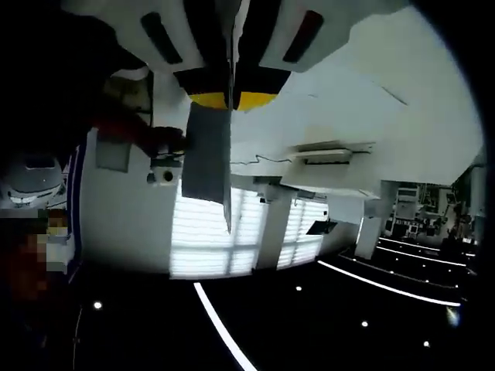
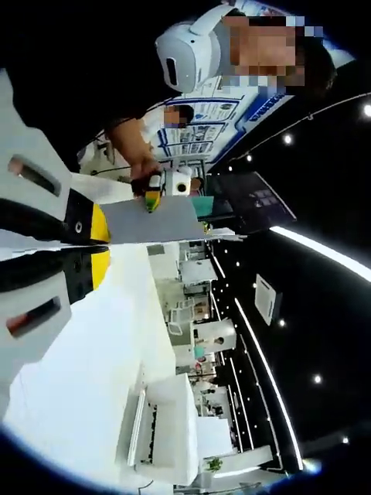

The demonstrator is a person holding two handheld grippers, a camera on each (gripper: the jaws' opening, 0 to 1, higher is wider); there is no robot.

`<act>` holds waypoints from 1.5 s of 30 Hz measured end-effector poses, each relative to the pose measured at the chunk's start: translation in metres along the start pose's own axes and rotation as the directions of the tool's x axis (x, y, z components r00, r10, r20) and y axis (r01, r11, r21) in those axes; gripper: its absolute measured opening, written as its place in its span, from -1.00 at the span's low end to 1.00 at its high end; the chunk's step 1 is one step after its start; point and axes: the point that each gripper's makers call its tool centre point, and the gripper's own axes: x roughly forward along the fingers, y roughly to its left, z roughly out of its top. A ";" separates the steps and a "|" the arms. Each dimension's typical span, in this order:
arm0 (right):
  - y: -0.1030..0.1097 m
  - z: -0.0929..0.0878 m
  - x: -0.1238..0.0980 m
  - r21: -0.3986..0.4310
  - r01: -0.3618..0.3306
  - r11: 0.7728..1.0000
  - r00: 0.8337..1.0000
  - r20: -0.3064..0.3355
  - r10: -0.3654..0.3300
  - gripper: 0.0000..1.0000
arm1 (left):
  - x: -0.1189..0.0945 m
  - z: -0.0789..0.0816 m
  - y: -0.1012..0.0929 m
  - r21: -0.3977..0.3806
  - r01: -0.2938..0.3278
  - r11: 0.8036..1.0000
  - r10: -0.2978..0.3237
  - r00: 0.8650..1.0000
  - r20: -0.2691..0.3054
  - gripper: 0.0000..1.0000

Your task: Organize the stack of printing papers by aligning and flattening the scattered papers on the table

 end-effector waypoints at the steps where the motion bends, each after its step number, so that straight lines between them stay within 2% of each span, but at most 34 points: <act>1: 0.000 -0.002 0.001 -0.021 0.005 1.000 1.000 -0.002 -0.005 -1.00 | 0.001 -0.003 0.001 0.009 -0.005 1.000 0.005 1.000 -0.011 -0.86; 4: 0.002 -0.006 0.006 -0.028 0.005 1.000 1.000 -0.017 -0.006 -0.69 | 0.001 -0.007 0.005 0.015 -0.030 0.999 0.030 0.999 -0.017 -0.67; 5: 0.002 -0.007 0.007 -0.031 0.007 0.999 1.000 -0.019 -0.007 -0.65 | 0.001 -0.007 0.005 0.014 -0.029 0.999 0.029 0.999 -0.017 -0.65; 7: 0.003 -0.009 0.009 -0.044 0.004 0.999 0.999 -0.037 -0.005 -0.65 | 0.002 -0.007 0.005 0.013 -0.028 1.000 0.028 0.999 -0.016 -0.63; 16: 0.001 -0.004 0.006 -0.049 0.011 0.999 1.000 -0.026 -0.012 -0.70 | 0.002 -0.006 0.005 0.063 -0.036 0.997 0.037 0.999 -0.025 -0.66; 20: 0.008 -0.003 0.011 -0.062 -0.006 0.998 1.000 -0.029 0.004 -0.66 | 0.006 -0.009 0.003 0.074 -0.038 0.997 0.040 0.999 -0.034 -0.55; 24: 0.016 -0.001 0.017 -0.088 -0.008 0.996 0.999 -0.053 0.003 -0.59 | 0.010 -0.014 -0.001 0.089 -0.030 0.996 0.035 0.998 -0.059 -0.52; 27: 0.016 0.003 0.017 -0.097 -0.009 0.995 0.999 -0.053 0.004 -0.63 | 0.010 -0.015 -0.001 0.094 -0.024 0.995 0.031 0.997 -0.067 -0.63; 29: 0.016 0.004 0.016 -0.100 -0.013 0.995 0.999 -0.050 0.008 -0.80 | 0.009 -0.014 -0.001 0.094 -0.022 0.995 0.028 0.997 -0.065 -0.86; 31: 0.010 0.007 0.012 -0.106 0.005 0.994 0.999 -0.036 -0.009 -1.00 | 0.007 -0.012 0.000 0.083 -0.022 0.996 0.026 0.998 -0.057 -0.86; 34: 0.007 0.011 0.006 -0.106 0.015 0.994 1.000 -0.013 -0.016 -1.00 | 0.006 -0.009 -0.003 0.079 -0.008 0.997 0.012 0.999 -0.048 -0.87; 36: 0.012 0.016 0.007 -0.119 0.006 0.993 1.000 -0.008 -0.007 -1.00 | 0.007 -0.005 -0.005 0.103 -0.014 0.995 0.019 0.999 -0.049 -0.87; 40: 0.016 0.025 0.007 -0.146 0.005 0.989 1.000 0.001 -0.005 -1.00 | 0.006 0.002 -0.005 0.104 -0.019 0.994 0.023 0.999 -0.040 -0.87; 43: 0.012 0.024 0.009 -0.182 0.021 0.983 1.000 -0.014 -0.024 -1.00 | 0.006 0.001 -0.005 0.127 -0.022 0.992 0.028 0.998 -0.047 -0.84; 44: 0.012 0.023 0.009 -0.179 0.023 0.984 0.999 -0.018 -0.026 -0.91 | 0.007 -0.001 -0.005 0.130 -0.023 0.991 0.030 0.998 -0.052 -0.70; 45: 0.009 0.020 0.010 -0.160 0.029 0.987 0.999 -0.025 -0.034 -0.64 | 0.008 -0.004 -0.005 0.132 -0.028 0.991 0.036 0.998 -0.058 -0.54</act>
